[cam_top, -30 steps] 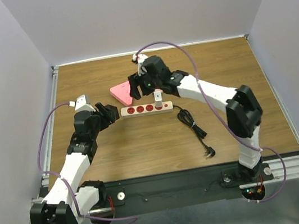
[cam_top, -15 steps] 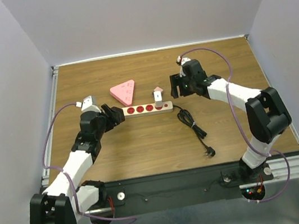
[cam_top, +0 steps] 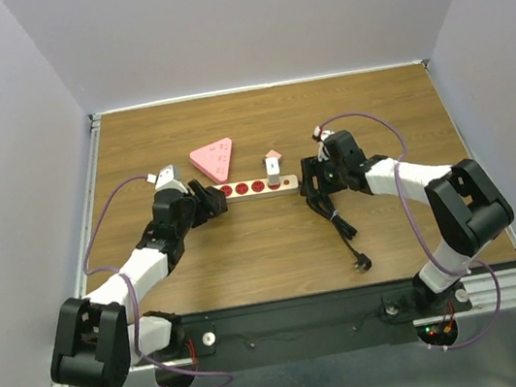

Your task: Insert the plug

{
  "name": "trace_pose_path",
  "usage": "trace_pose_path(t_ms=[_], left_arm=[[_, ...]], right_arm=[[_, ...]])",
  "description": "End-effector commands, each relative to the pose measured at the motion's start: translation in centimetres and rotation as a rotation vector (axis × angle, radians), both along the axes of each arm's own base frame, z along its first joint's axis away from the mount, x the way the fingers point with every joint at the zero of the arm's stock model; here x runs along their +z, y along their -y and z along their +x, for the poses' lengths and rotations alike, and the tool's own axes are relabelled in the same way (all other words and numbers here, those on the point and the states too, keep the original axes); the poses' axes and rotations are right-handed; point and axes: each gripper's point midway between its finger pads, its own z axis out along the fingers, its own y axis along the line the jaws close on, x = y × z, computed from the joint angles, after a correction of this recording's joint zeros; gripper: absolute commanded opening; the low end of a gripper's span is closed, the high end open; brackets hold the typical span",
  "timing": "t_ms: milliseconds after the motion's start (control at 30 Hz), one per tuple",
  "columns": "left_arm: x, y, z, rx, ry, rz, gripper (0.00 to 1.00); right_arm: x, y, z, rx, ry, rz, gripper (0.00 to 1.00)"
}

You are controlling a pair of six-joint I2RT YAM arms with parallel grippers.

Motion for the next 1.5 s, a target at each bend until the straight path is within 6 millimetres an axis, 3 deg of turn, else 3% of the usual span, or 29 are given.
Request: trace_pose_path(t_ms=[0, 167, 233, 267, 300, 400, 600, 733, 867, 1000, 1100, 1333, 1467], left_arm=[[1.7, 0.7, 1.6, 0.001, 0.084, -0.035, 0.0], [1.0, 1.1, 2.0, -0.008, 0.072, -0.033, 0.0], [0.6, 1.1, 2.2, -0.007, 0.065, -0.03, 0.0], [0.5, 1.1, 2.2, -0.006, 0.065, -0.029, 0.0], [0.2, 1.1, 2.2, -0.006, 0.057, -0.026, 0.0], [0.0, 1.2, 2.5, -0.005, 0.054, -0.023, 0.0], [-0.2, 1.1, 2.8, -0.002, 0.055, -0.011, 0.0], [-0.4, 1.4, 3.1, -0.012, 0.053, -0.009, 0.0], [-0.2, 2.4, 3.8, -0.029, 0.064, -0.015, 0.0], [0.5, 4.5, 4.8, -0.067, 0.084, -0.026, 0.0], [0.0, 6.1, 5.6, -0.095, 0.07, -0.02, 0.0], [0.6, 10.5, 6.4, -0.184, 0.09, -0.026, 0.0], [1.0, 11.4, 6.3, -0.221, 0.105, -0.019, 0.0]], right_arm=[[0.5, -0.8, -0.4, 0.025, 0.034, 0.049, 0.75], [-0.6, -0.6, -0.5, 0.041, 0.032, 0.033, 0.74], [-1.0, -1.1, -1.1, 0.072, 0.012, 0.051, 0.67], [-1.1, -1.4, -1.4, 0.084, 0.004, 0.059, 0.62], [-1.4, -1.9, -2.1, 0.109, -0.016, 0.068, 0.46], [-1.9, -2.8, -3.8, 0.157, -0.048, 0.084, 0.25], [-1.4, -5.6, -8.5, 0.259, -0.108, 0.144, 0.07], [-0.6, -6.7, -11.2, 0.31, -0.146, 0.168, 0.01], [0.4, -7.4, -12.7, 0.35, -0.154, 0.191, 0.01], [0.8, -8.1, -13.9, 0.397, -0.171, 0.211, 0.0], [1.0, -9.0, -15.2, 0.457, -0.187, 0.225, 0.01], [0.3, -10.4, -17.7, 0.551, -0.233, 0.227, 0.01], [0.2, -10.9, -18.1, 0.569, -0.234, 0.223, 0.01]])
